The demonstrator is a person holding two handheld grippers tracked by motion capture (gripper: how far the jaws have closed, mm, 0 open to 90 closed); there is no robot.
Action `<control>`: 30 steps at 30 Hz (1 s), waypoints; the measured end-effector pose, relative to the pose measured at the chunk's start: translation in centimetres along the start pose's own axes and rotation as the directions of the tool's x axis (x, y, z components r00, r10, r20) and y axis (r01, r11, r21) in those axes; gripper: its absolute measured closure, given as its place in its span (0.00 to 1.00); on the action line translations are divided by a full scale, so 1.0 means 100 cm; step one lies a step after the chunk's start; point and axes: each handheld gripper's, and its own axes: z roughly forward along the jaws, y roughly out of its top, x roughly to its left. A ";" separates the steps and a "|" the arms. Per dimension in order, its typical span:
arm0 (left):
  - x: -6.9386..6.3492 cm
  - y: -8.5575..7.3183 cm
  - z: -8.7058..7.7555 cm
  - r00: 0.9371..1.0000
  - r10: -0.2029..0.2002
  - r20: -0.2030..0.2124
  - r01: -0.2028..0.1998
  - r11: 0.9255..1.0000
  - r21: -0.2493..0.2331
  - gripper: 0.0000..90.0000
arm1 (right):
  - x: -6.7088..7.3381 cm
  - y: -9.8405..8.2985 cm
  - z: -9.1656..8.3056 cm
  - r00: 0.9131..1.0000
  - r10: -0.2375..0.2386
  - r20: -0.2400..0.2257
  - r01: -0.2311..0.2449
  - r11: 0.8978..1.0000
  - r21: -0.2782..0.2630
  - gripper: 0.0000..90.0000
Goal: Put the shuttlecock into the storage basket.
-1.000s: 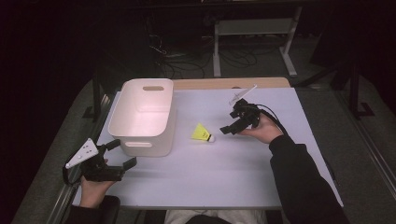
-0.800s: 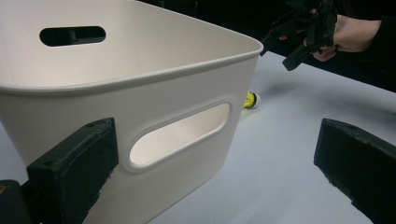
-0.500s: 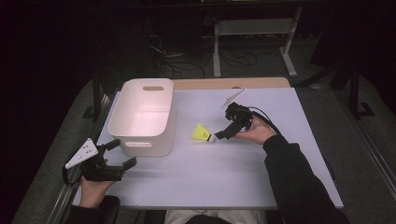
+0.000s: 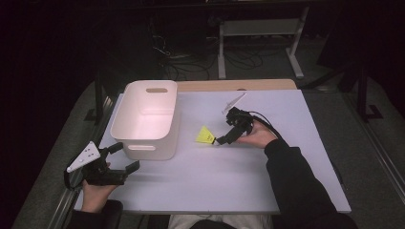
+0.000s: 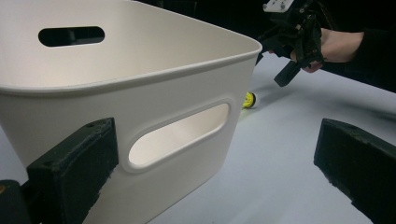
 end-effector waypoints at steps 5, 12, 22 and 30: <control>0.000 0.000 0.000 1.000 0.001 0.001 -0.001 1.000 0.000 0.00 | 0.000 -0.001 0.005 1.000 0.003 -0.008 -0.002 1.000 0.011 0.00; 0.000 0.000 0.000 1.000 0.001 0.001 -0.001 1.000 0.000 0.00 | 0.000 -0.001 0.013 1.000 -0.007 -0.030 0.008 1.000 0.022 0.00; 0.000 0.000 0.000 1.000 0.002 0.002 -0.002 1.000 0.001 0.00 | 0.004 0.003 0.021 0.998 -0.019 -0.054 0.022 0.999 0.045 0.04; 0.000 0.000 0.000 1.000 0.002 0.002 -0.002 1.000 0.002 0.00 | 0.006 0.007 0.025 0.996 -0.042 -0.084 0.048 0.997 0.062 0.15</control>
